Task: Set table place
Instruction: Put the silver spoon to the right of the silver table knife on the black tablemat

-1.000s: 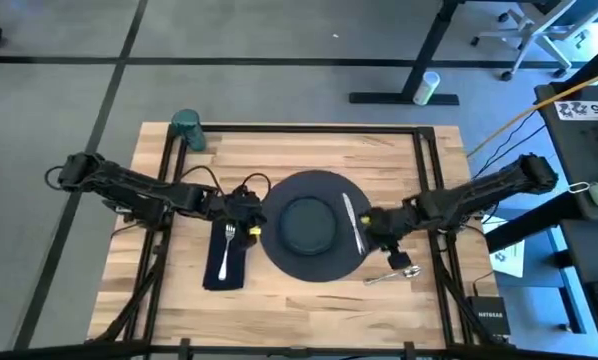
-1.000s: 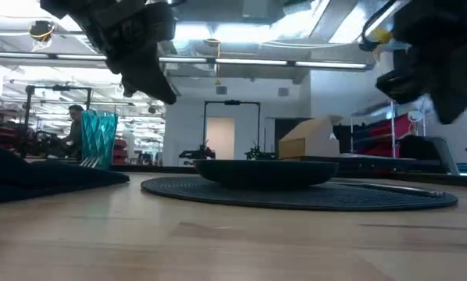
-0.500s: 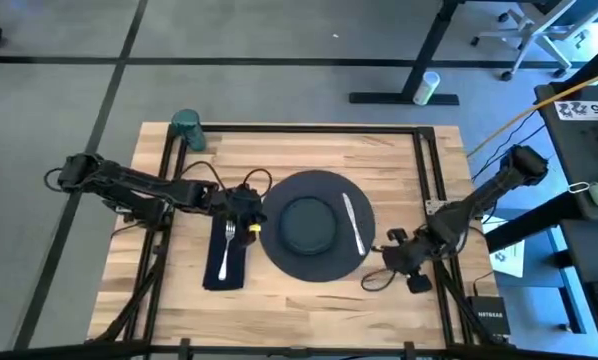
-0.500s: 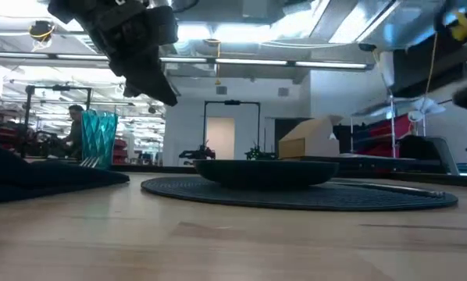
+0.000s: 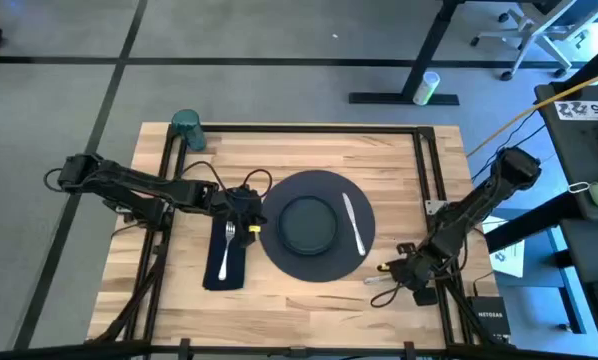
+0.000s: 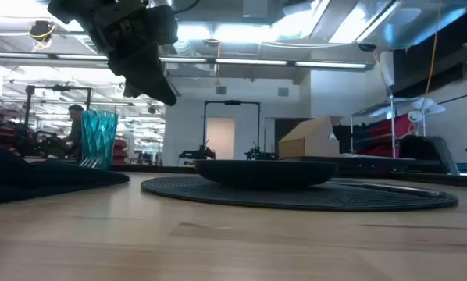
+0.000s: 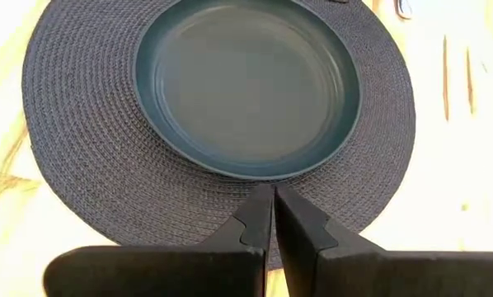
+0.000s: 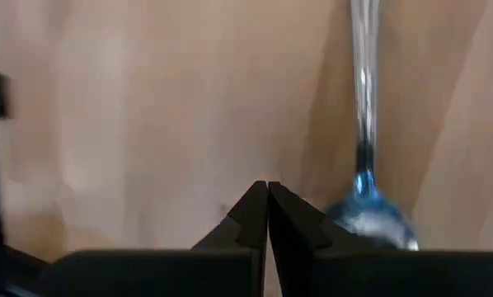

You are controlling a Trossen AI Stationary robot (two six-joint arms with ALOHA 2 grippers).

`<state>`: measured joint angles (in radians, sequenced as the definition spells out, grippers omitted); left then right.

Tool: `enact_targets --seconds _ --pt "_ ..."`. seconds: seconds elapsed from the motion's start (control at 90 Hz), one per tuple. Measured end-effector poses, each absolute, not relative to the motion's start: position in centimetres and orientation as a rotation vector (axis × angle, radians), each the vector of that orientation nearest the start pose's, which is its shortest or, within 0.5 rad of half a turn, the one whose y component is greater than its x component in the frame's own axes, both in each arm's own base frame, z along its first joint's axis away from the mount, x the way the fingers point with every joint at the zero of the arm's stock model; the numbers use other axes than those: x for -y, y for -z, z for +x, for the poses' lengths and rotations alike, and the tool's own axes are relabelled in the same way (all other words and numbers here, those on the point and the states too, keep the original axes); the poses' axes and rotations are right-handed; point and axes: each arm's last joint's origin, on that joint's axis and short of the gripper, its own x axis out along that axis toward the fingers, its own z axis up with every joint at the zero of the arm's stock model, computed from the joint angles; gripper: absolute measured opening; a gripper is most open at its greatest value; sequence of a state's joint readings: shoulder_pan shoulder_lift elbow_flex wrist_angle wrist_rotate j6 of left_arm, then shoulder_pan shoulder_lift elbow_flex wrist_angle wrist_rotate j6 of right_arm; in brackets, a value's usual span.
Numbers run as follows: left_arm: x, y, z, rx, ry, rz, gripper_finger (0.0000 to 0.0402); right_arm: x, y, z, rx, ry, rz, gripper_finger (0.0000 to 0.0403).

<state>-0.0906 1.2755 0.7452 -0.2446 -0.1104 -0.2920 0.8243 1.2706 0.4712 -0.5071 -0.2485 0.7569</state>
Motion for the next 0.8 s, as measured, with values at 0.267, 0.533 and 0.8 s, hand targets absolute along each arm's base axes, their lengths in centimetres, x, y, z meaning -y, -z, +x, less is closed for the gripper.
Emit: enact_targets --seconds 0.267,0.533,0.8 --pt "1.98 -21.63 25.30 -0.762 -0.137 -0.214 0.0001 -13.26 -12.51 11.48 -1.547 -0.306 0.180 0.0000" --pt "1.98 -21.63 25.30 -0.762 -0.137 -0.214 0.0001 -13.09 -12.46 11.43 -1.540 -0.260 0.166 0.0000" --pt "1.98 -21.63 25.30 -0.762 -0.139 -0.217 0.0001 -12.85 -12.43 11.35 -1.540 -0.199 0.159 0.0000"
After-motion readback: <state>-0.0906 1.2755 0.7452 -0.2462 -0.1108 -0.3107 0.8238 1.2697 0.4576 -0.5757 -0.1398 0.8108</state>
